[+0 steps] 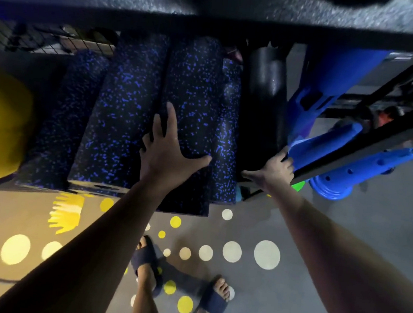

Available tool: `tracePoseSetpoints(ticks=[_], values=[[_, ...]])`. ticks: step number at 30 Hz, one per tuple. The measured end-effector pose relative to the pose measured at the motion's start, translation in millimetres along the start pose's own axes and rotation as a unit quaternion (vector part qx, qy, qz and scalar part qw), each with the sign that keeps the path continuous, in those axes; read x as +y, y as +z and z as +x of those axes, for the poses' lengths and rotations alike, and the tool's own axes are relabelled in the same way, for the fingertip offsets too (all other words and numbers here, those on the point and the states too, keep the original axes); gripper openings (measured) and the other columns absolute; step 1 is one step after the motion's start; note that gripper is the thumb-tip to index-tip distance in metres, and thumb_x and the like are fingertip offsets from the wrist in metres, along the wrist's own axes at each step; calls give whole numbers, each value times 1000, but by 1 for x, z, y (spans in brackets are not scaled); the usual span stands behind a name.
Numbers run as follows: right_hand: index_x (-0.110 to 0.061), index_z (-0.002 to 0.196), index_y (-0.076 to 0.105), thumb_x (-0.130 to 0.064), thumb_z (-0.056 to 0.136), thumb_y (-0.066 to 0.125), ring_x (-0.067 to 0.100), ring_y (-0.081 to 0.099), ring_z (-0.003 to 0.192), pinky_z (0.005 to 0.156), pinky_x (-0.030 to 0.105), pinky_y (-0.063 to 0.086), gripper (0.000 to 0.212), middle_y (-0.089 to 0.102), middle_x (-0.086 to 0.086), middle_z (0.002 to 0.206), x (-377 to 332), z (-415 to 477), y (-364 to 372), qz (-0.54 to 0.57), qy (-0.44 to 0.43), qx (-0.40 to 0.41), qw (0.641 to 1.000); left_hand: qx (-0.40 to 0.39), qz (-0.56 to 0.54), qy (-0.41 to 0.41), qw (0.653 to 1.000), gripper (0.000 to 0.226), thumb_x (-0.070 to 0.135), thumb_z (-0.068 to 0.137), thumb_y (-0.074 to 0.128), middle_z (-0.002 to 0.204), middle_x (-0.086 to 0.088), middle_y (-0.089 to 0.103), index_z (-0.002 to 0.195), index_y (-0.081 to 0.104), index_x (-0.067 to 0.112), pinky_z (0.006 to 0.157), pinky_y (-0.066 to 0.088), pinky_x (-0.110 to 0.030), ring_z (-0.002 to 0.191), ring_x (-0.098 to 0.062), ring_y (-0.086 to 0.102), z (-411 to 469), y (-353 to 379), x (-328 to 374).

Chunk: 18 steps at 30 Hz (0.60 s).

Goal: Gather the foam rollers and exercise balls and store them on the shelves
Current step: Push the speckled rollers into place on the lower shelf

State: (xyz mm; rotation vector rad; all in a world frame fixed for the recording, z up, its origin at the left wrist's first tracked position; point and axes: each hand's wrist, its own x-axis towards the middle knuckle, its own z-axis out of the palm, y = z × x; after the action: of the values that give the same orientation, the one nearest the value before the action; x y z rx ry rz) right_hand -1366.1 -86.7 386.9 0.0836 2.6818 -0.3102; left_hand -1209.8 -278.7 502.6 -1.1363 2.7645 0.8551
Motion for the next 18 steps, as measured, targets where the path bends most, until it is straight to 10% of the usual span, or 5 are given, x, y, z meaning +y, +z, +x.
tracePoseSetpoints(ticks=[18], values=[[-7,158,6,-65,63,82,43,28,144,119,50,23,135,20,26,160,15,-14,4,9,-109,66,992,15,42,-7,999,120,74,65,72,168,-8,-1,154,-5,50,113,25,-61,146,-45,19,-2,3,2]])
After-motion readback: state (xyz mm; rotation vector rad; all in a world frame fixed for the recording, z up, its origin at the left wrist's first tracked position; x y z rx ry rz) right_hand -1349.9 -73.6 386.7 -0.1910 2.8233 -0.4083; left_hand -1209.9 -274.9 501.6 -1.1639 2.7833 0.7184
